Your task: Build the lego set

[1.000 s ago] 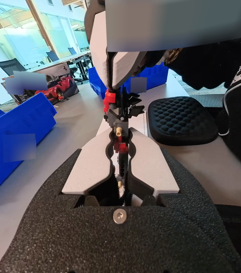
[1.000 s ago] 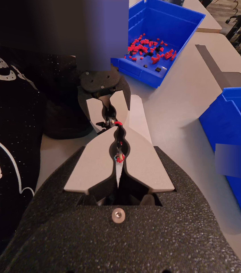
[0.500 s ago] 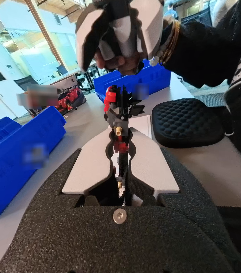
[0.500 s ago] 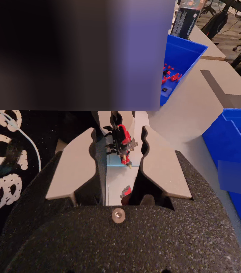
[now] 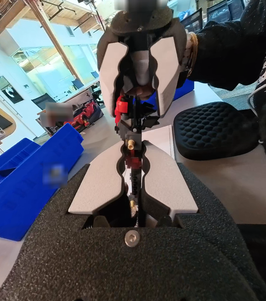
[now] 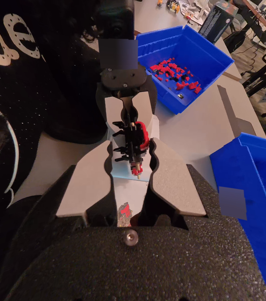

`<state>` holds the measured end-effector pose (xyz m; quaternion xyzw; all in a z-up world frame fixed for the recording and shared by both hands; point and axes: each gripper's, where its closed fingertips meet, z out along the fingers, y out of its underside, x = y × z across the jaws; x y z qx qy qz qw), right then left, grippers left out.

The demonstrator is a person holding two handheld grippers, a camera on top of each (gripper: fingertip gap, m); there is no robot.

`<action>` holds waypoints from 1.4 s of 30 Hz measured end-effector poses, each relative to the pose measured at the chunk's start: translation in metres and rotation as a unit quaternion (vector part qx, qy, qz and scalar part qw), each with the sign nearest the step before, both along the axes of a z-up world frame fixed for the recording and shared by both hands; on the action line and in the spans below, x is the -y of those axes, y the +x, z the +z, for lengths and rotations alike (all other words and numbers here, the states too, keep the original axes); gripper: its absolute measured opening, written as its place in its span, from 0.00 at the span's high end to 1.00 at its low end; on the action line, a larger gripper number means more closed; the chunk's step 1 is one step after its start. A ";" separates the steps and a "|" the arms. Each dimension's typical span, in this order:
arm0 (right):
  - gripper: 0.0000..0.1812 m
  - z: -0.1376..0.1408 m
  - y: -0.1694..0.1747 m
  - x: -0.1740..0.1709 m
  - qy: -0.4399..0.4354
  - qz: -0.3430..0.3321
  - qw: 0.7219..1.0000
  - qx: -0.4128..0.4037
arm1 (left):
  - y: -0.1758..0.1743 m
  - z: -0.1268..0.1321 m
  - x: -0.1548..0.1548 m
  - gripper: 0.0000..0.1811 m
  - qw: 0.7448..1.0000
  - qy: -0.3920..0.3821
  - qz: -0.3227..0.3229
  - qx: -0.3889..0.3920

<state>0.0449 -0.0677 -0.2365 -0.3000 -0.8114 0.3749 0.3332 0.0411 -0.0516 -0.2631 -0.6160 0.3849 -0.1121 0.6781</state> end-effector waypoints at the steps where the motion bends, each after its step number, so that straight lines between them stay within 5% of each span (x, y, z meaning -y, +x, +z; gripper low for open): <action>1: 0.77 0.000 0.000 0.000 0.007 -0.002 1.000 0.000 | 0.000 0.000 0.000 0.91 1.000 0.000 0.001 0.000; 25: 0.82 0.001 -0.002 -0.007 -0.038 -0.036 0.995 0.083 | -0.002 -0.006 -0.003 0.91 1.000 -0.023 0.012 -0.004; 42: 0.86 -0.007 -0.003 -0.013 0.067 -0.030 0.990 0.118 | -0.004 -0.016 -0.005 0.91 0.998 -0.057 0.027 -0.026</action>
